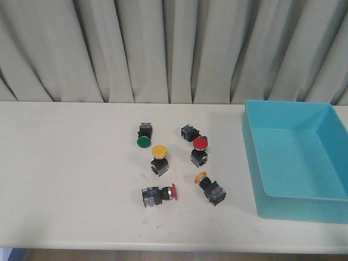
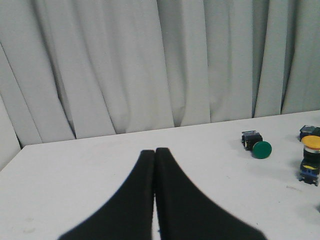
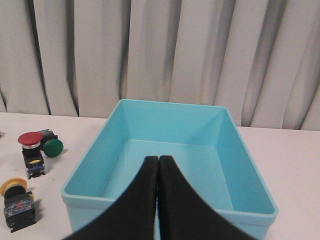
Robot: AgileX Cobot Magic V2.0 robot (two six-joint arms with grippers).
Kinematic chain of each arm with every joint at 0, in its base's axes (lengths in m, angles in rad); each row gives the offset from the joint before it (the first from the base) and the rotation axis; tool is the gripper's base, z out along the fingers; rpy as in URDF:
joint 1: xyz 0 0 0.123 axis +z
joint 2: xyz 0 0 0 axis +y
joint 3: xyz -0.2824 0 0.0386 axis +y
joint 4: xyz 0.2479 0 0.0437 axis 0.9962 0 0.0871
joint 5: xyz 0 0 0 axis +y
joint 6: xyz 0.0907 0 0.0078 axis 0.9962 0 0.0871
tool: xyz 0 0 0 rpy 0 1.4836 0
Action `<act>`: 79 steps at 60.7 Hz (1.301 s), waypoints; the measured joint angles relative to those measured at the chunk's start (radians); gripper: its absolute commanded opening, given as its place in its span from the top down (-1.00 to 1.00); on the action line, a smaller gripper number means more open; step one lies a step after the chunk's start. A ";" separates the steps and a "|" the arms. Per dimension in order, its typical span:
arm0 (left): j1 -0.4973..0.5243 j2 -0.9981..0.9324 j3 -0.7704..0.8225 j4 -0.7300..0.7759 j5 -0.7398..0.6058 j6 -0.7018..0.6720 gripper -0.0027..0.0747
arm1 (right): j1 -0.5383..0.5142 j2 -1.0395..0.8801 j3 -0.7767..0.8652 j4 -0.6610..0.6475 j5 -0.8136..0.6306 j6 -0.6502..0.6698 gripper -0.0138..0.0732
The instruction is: Pick red and yellow buttons and place in box
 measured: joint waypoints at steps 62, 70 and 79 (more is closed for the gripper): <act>0.000 0.000 0.000 0.000 -0.074 0.000 0.95 | -0.003 0.000 0.000 -0.018 -0.045 -0.012 0.70; 0.000 0.002 -0.001 0.000 -0.313 0.029 0.95 | -0.009 0.000 -0.037 0.029 -0.293 0.011 0.70; 0.000 0.181 -0.213 0.000 -0.530 0.047 0.95 | -0.009 0.163 -0.317 0.054 -0.571 -0.083 0.70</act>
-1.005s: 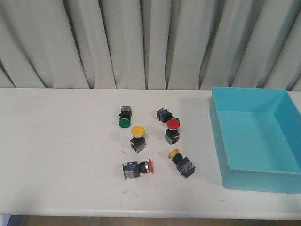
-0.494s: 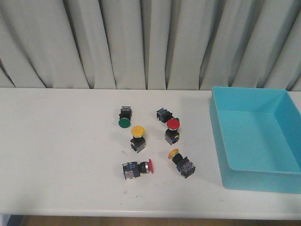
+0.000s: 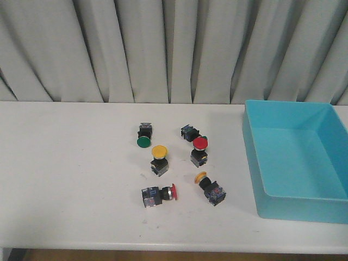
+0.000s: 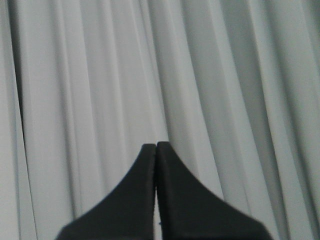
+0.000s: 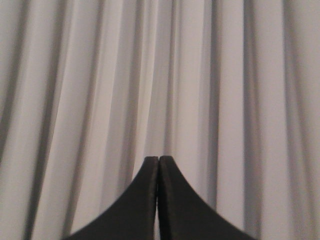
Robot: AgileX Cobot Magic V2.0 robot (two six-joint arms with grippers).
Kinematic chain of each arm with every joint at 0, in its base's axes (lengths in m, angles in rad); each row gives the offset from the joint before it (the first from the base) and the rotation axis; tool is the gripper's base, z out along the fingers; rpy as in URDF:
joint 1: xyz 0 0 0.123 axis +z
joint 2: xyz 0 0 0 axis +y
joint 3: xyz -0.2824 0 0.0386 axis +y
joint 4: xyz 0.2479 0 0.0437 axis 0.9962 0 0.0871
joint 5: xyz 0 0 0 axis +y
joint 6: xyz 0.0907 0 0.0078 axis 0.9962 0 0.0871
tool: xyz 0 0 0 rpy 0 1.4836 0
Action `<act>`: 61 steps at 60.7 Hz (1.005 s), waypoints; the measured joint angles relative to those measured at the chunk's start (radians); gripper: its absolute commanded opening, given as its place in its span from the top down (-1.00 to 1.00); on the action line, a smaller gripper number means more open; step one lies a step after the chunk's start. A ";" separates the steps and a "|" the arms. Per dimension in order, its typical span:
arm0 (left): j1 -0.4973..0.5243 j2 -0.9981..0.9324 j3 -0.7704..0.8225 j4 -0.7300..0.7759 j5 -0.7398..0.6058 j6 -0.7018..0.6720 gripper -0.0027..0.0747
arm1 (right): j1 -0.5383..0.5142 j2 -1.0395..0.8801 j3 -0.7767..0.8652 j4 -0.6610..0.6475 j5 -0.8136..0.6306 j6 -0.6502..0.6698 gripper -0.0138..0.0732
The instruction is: Pick red and yellow buttons and place in box
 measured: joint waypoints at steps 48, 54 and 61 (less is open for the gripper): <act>-0.071 0.876 -0.793 -0.031 0.747 -0.078 0.67 | 0.171 0.881 -0.756 0.003 0.860 0.070 0.19; -0.135 0.921 -0.834 -0.031 0.774 -0.047 0.29 | 0.171 0.904 -0.756 -0.003 0.874 0.062 -0.24; -0.199 0.983 -0.904 -0.037 0.845 -0.037 -0.28 | 0.171 0.931 -0.757 -0.008 0.875 0.040 -0.70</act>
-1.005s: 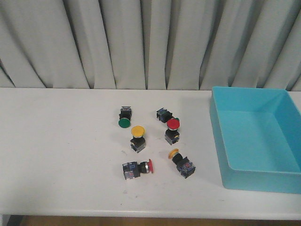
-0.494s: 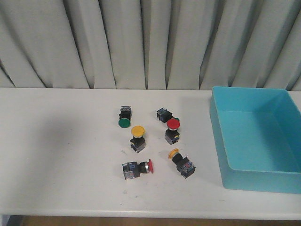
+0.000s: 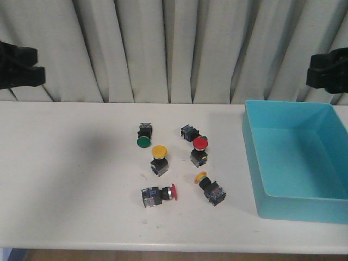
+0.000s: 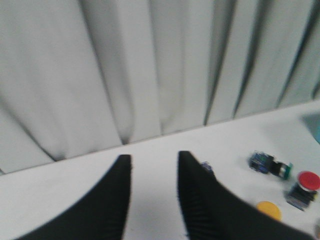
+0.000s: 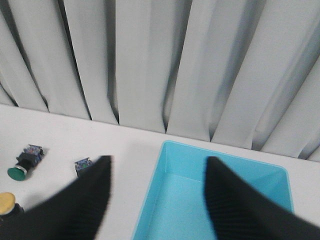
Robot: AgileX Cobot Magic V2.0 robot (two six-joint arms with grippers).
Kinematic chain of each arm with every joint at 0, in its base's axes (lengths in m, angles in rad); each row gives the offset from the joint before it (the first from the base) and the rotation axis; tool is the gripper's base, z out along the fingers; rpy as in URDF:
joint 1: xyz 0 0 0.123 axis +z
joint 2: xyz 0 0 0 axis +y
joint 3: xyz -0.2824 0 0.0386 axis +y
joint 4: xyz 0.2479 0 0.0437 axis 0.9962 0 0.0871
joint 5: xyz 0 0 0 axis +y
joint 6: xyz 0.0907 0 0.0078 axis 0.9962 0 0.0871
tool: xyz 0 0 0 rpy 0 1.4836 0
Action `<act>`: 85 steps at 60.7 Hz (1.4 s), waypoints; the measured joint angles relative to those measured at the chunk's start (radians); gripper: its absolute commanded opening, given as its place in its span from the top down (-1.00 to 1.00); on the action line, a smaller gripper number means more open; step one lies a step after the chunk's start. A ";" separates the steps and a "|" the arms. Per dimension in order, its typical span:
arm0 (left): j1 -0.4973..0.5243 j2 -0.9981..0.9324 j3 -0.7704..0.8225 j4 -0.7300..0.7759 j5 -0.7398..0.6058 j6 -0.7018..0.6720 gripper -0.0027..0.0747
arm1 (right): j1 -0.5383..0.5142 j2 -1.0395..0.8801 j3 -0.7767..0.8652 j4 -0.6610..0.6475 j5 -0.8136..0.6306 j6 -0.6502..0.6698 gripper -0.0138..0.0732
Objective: Pick red and yellow buttons and place in box
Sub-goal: 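Reach the left gripper down over the red-capped button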
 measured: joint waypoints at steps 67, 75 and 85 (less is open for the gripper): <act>-0.399 1.098 -1.082 -0.312 0.458 0.188 -0.56 | 0.000 0.037 -0.001 0.090 0.273 -0.007 -0.72; -0.400 1.162 -1.088 -0.256 0.439 0.179 -0.56 | 0.000 0.037 0.021 0.090 0.253 -0.007 -0.72; -0.400 1.222 -1.088 -0.222 0.423 0.158 -0.56 | 0.000 0.037 0.089 0.090 0.172 -0.007 -0.70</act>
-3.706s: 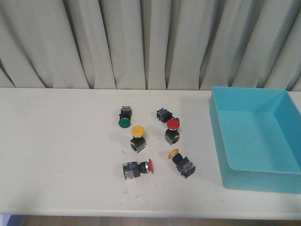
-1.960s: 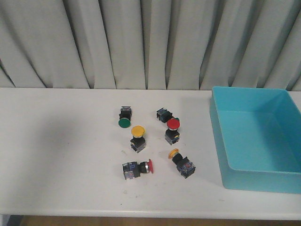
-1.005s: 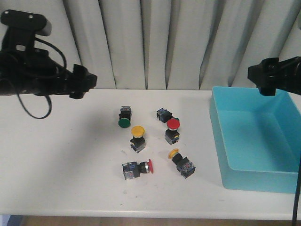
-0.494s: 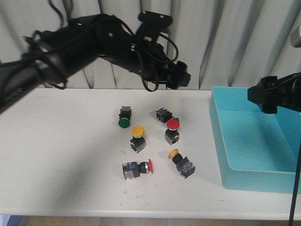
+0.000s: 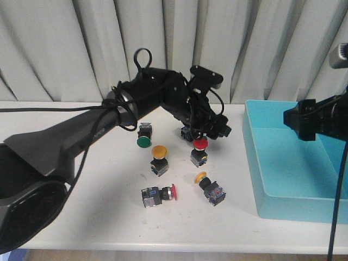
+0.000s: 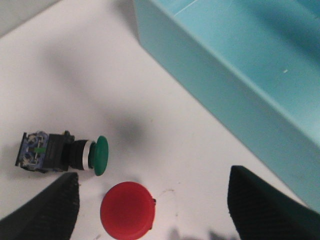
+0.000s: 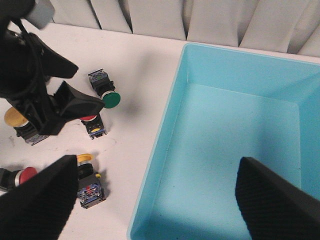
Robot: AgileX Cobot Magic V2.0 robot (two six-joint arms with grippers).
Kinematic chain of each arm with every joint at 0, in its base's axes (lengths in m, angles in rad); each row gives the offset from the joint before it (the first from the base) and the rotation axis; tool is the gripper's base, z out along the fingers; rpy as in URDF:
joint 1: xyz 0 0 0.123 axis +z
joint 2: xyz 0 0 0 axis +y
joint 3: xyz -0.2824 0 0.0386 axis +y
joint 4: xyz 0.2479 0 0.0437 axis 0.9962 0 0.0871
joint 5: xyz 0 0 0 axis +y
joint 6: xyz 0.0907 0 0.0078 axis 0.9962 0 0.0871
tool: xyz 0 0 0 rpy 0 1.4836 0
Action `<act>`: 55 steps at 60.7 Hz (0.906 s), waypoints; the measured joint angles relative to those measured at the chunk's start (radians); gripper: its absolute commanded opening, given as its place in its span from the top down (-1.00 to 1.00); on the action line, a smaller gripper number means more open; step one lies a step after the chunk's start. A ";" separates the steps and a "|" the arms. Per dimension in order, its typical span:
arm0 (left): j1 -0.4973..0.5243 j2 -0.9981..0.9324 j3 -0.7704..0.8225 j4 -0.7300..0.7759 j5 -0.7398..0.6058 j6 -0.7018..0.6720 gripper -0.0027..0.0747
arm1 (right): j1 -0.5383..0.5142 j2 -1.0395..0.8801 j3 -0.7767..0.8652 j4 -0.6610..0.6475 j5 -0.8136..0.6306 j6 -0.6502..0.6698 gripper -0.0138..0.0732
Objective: Pick red and yellow buttons and place in box
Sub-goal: 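Reach the left gripper down over the red-capped button, then close the left gripper on the red button and lift it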
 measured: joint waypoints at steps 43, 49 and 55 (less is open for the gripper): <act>0.009 0.114 -0.006 0.056 0.004 -0.076 -0.51 | 0.000 0.000 0.039 0.009 -0.042 0.000 -0.67; 0.011 0.114 -0.006 0.057 0.006 -0.080 -0.38 | 0.000 0.000 0.039 0.010 -0.042 0.000 -0.67; 0.015 0.114 -0.006 0.058 0.012 -0.080 -0.13 | 0.000 0.000 0.039 0.010 -0.042 0.000 -0.67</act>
